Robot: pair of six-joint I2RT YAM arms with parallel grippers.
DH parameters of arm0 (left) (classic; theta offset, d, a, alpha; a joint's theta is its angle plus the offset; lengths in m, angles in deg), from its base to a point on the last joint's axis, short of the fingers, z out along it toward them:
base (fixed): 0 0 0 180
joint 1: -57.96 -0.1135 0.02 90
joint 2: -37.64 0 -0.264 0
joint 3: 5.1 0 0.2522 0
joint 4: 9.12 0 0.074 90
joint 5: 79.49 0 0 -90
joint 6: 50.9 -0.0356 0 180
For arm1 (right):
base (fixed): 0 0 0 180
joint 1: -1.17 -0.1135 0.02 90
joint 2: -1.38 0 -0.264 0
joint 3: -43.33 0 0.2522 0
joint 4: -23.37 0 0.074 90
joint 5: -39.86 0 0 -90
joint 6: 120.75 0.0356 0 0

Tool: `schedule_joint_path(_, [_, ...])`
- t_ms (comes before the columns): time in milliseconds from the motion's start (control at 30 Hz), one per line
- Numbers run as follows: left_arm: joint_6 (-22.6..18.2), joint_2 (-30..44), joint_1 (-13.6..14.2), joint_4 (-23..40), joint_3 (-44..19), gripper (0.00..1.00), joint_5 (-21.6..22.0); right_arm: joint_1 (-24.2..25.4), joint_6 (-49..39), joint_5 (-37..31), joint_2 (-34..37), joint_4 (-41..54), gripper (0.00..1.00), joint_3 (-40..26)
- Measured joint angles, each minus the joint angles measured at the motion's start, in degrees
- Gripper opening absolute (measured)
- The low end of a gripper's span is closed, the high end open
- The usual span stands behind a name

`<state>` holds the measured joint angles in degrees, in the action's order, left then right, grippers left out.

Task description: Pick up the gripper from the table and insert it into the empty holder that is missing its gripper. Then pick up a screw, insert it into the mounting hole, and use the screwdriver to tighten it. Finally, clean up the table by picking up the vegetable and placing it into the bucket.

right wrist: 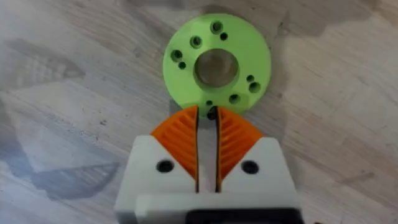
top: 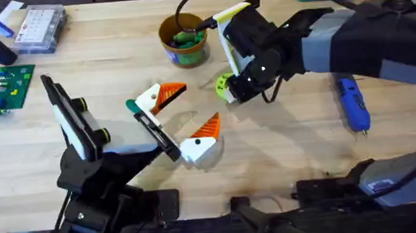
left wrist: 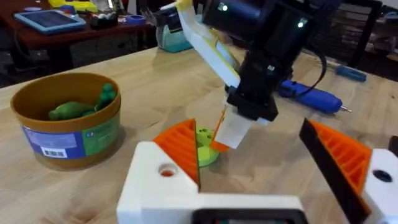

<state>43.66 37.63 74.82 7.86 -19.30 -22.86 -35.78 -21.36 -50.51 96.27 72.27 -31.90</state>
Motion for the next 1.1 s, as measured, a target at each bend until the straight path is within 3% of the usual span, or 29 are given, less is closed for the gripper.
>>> schedule_joint_path(133, [0.0,0.0,0.0,0.0,0.0,0.990,0.0,0.0,-0.2,0.0,0.0,0.0,0.010,0.0])
schedule_joint_path(533, [0.0,0.0,0.0,0.0,0.0,0.990,0.0,0.1,-0.2,0.0,0.0,1.2,0.004,-0.8])
schedule_joint_path(867, [0.0,0.0,0.0,0.0,0.0,0.990,0.0,3.0,-0.2,0.2,-8.4,14.0,0.004,-12.0])
schedule_joint_path(1100, [0.0,0.0,0.0,0.0,0.0,0.990,0.0,3.0,-0.2,0.3,-12.7,16.4,0.004,-15.4])
